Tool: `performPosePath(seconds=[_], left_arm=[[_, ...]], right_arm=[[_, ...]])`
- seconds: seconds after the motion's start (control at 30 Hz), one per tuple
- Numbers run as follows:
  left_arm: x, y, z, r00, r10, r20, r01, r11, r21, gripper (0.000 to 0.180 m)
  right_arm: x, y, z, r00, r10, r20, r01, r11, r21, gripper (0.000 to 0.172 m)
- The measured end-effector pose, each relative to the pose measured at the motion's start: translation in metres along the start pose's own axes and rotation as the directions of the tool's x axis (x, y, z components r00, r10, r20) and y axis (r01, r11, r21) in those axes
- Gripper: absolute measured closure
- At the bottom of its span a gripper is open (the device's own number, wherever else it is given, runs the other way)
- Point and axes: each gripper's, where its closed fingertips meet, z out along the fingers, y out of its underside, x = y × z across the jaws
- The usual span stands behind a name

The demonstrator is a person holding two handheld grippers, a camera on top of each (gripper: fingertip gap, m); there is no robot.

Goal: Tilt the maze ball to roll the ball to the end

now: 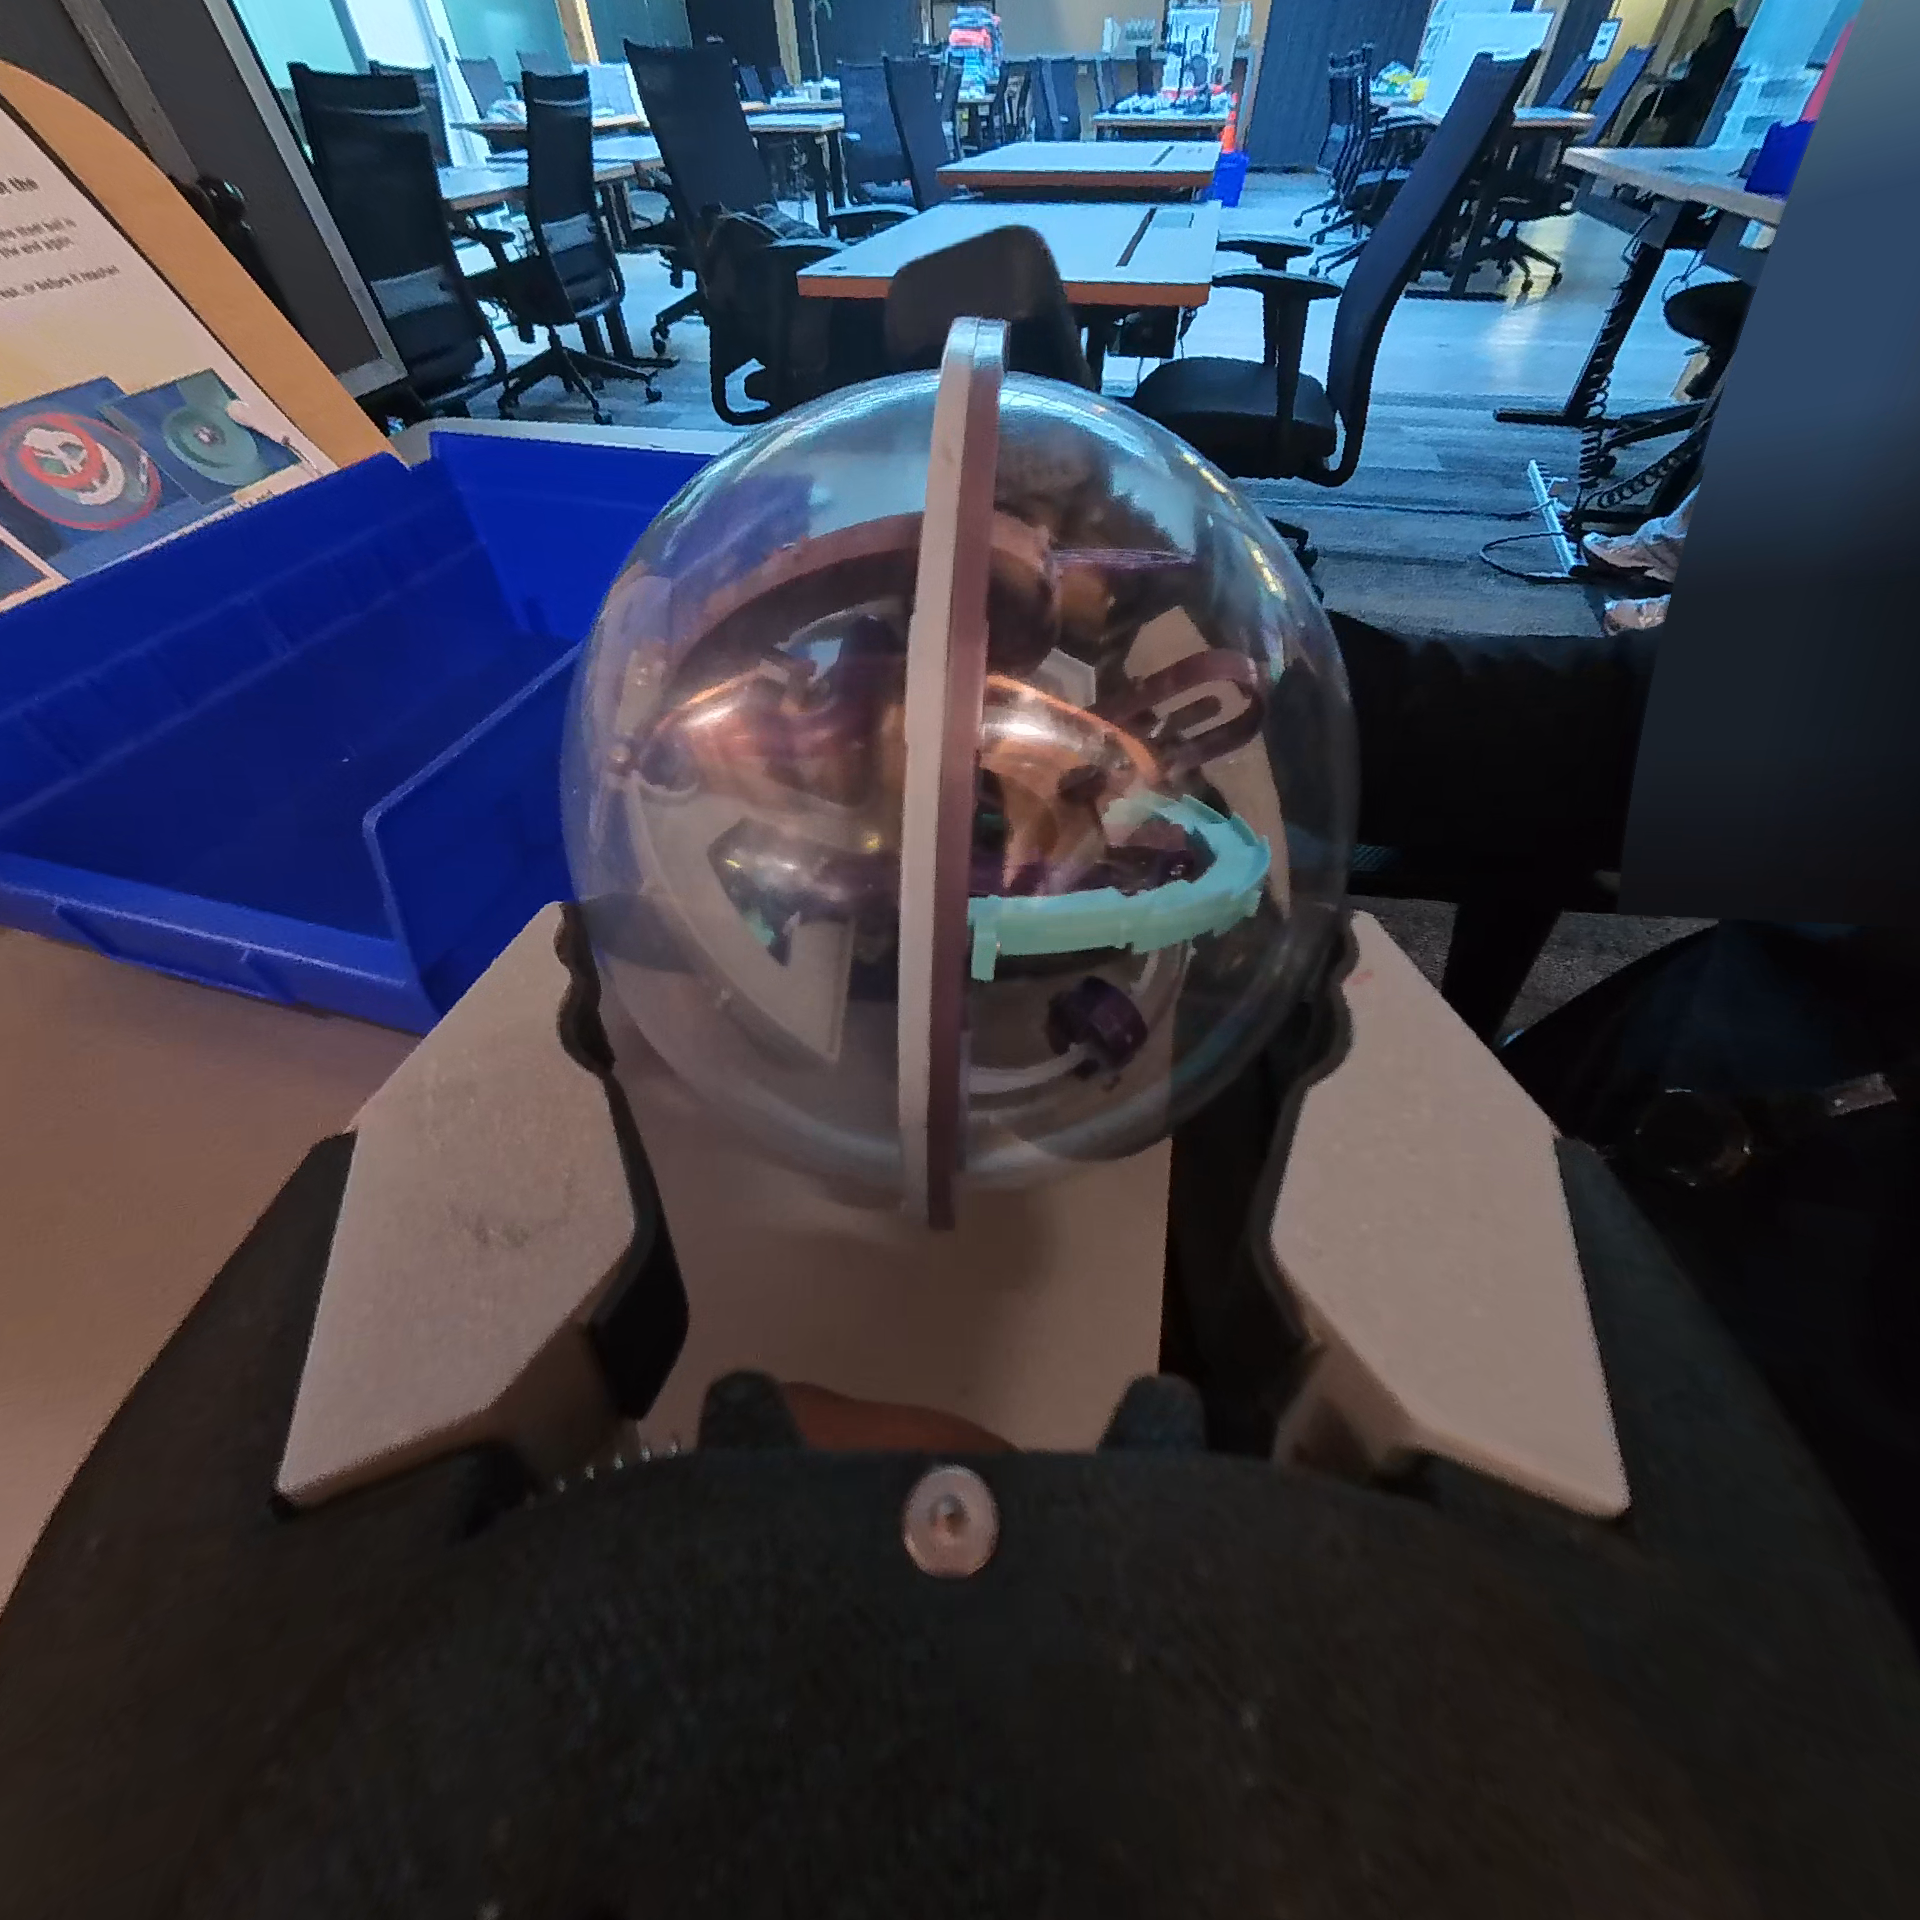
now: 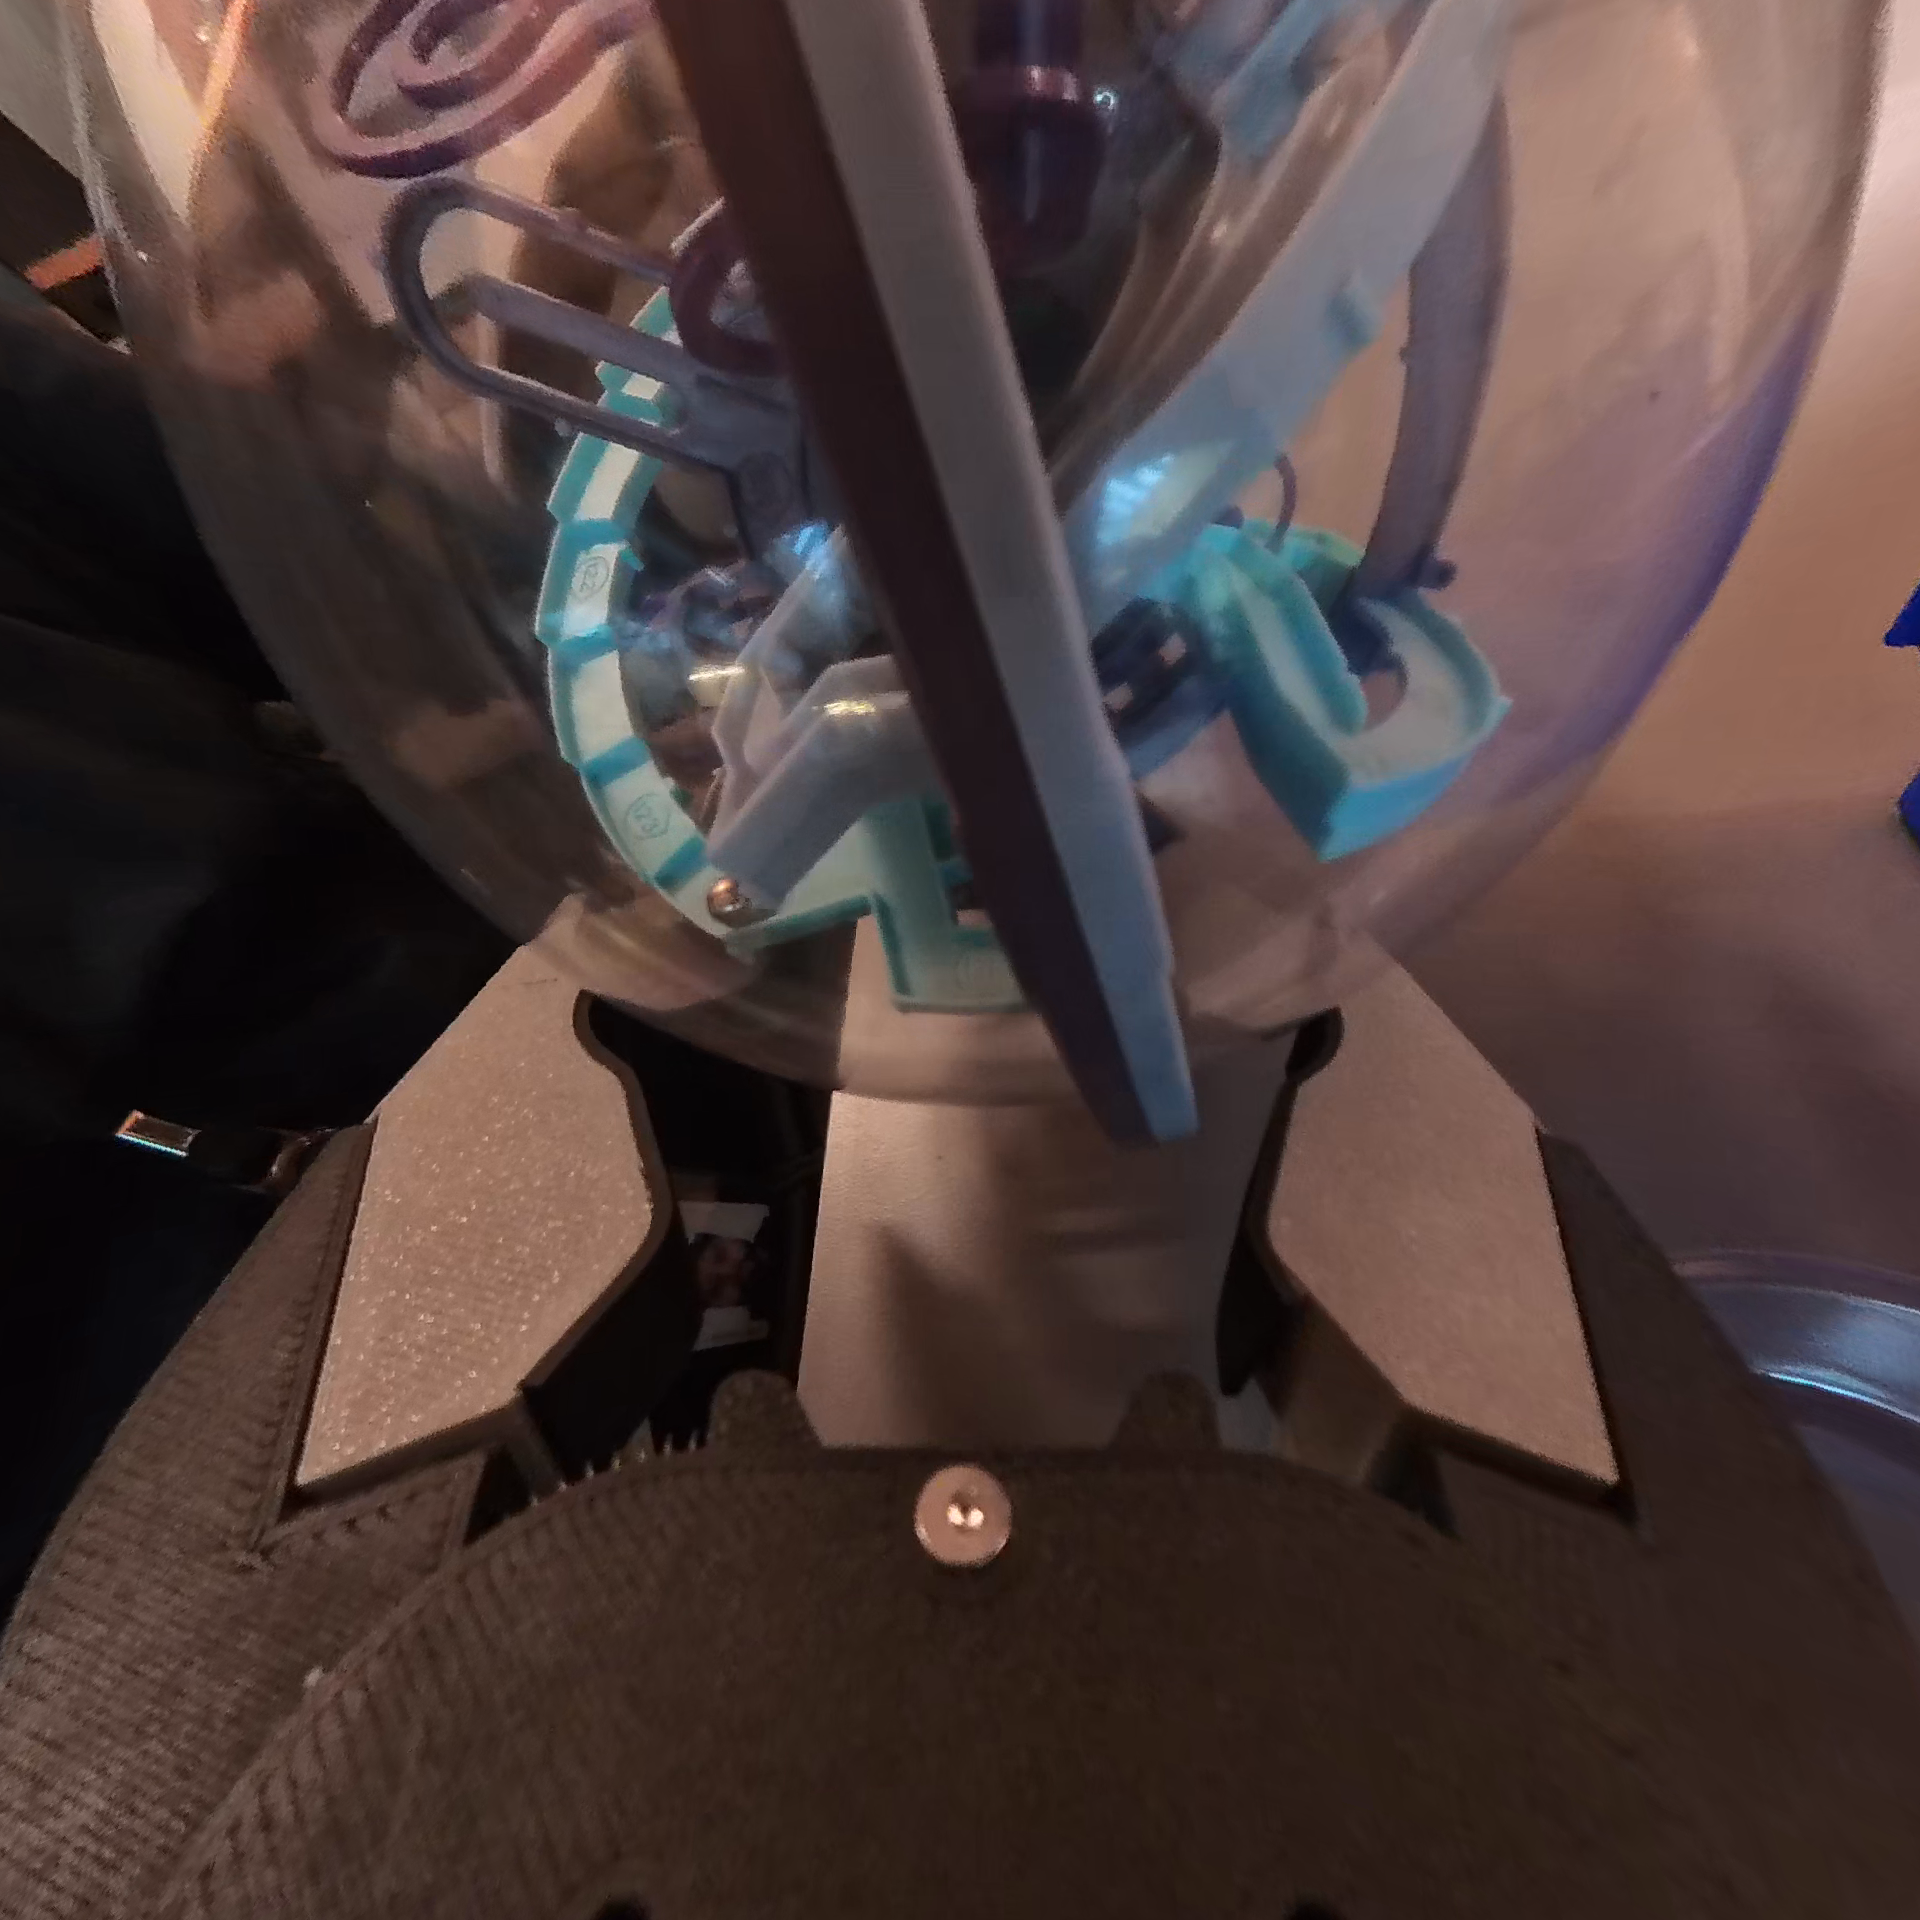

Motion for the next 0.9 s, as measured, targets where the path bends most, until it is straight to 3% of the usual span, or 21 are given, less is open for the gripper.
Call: performPosePath(seconds=[0.9], left_arm=[[-0.0008,-0.0002,-0.0029,0.999,-0.054,0.002,0.054,0.998,-0.027,0.047]], right_arm=[[-0.0035,-0.0033,0.0024,0.999,0.041,0.03,-0.041,0.999,0.015,0.044]])
